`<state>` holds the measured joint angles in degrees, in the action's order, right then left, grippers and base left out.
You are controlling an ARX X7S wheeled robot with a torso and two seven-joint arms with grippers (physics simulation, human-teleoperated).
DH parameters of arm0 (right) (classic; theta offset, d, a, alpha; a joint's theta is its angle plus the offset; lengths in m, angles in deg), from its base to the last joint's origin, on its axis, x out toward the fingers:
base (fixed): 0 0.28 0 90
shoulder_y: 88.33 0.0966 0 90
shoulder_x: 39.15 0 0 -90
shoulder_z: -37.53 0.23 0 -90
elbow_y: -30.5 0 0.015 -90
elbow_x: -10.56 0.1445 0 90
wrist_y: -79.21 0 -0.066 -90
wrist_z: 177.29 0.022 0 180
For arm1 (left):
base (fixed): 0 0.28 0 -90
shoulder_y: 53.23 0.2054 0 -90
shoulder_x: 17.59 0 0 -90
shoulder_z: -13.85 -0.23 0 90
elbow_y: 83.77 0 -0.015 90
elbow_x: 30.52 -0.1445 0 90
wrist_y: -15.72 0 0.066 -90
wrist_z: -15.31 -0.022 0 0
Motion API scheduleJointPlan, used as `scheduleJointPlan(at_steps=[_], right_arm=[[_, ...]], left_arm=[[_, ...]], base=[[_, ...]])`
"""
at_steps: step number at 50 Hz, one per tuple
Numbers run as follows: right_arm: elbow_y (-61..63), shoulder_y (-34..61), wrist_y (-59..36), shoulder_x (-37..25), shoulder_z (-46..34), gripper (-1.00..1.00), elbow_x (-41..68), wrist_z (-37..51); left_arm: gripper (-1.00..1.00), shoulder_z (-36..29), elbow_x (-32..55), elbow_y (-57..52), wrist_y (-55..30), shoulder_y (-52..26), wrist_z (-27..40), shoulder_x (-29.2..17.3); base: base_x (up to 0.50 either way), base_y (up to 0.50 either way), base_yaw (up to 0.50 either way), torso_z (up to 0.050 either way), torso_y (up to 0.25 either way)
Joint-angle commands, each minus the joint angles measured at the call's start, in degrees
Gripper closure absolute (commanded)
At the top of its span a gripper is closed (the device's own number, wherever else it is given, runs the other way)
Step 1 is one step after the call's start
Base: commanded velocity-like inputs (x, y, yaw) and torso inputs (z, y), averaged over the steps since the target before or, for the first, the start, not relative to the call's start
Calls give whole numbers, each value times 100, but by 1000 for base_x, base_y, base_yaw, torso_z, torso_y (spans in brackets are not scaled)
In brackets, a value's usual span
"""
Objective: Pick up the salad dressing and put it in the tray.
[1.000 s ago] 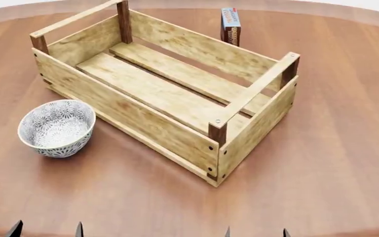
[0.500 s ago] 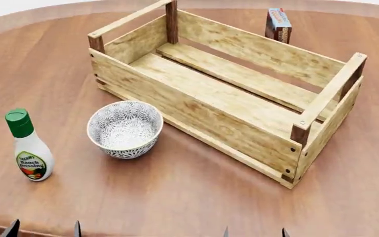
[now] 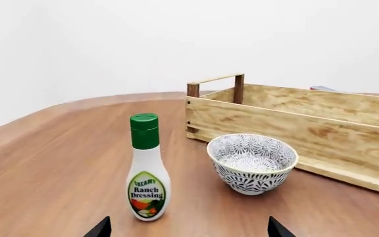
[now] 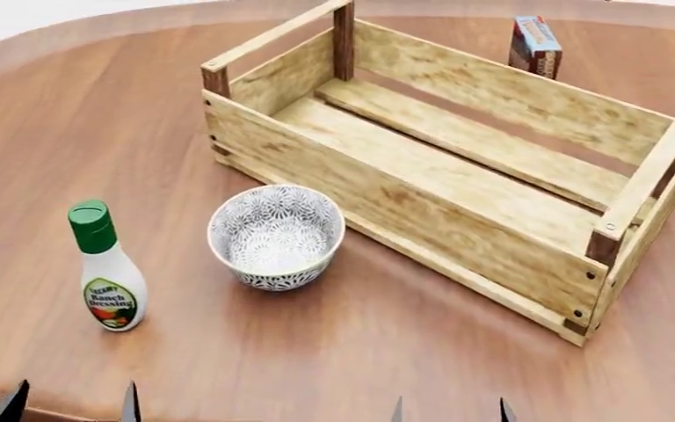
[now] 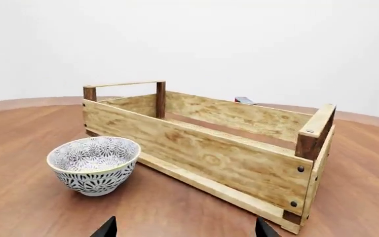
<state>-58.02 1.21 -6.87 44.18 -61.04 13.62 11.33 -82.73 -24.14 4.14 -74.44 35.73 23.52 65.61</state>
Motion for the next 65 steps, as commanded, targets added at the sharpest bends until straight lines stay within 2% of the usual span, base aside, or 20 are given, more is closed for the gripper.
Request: scheduleJointPlan(at_steps=[1, 11, 22, 45, 48, 52, 65], right_arm=[[781, 89, -624, -106, 44, -100, 82, 173], [2291, 474, -2052, -277, 374, -100, 372, 466], [2849, 660, -2459, -418, 524, -100, 403, 624], [2998, 667, -2591, -488, 680, -100, 537, 803], [2892, 516, -1903, -437, 757, -100, 614, 736], [2849, 487, -1785, -470, 727, -100, 592, 713], [2867, 481, -1699, -538, 680, -100, 623, 706]], left_arm=[[-100, 63, 383, -1123, -1064, -230, 86, -171], [-100, 190, 767, -2414, -2324, -523, 255, -416], [-100, 325, 977, -2895, -2590, -678, 363, -552], [-100, 421, 1191, -2911, -2490, -704, 502, -608], [-100, 414, 1187, -2898, -2456, -703, 517, -621], [-100, 404, 1195, -2901, -2439, -706, 540, -638], [-100, 404, 1263, -2887, -2422, -731, 600, -694]], base=[[500, 0, 0, 0, 0], [500, 0, 0, 0, 0], [500, 0, 0, 0, 0], [500, 0, 0, 0, 1], [9, 0, 0, 0, 0], [0, 0, 11, 0, 0], [0, 0, 500, 0, 0]])
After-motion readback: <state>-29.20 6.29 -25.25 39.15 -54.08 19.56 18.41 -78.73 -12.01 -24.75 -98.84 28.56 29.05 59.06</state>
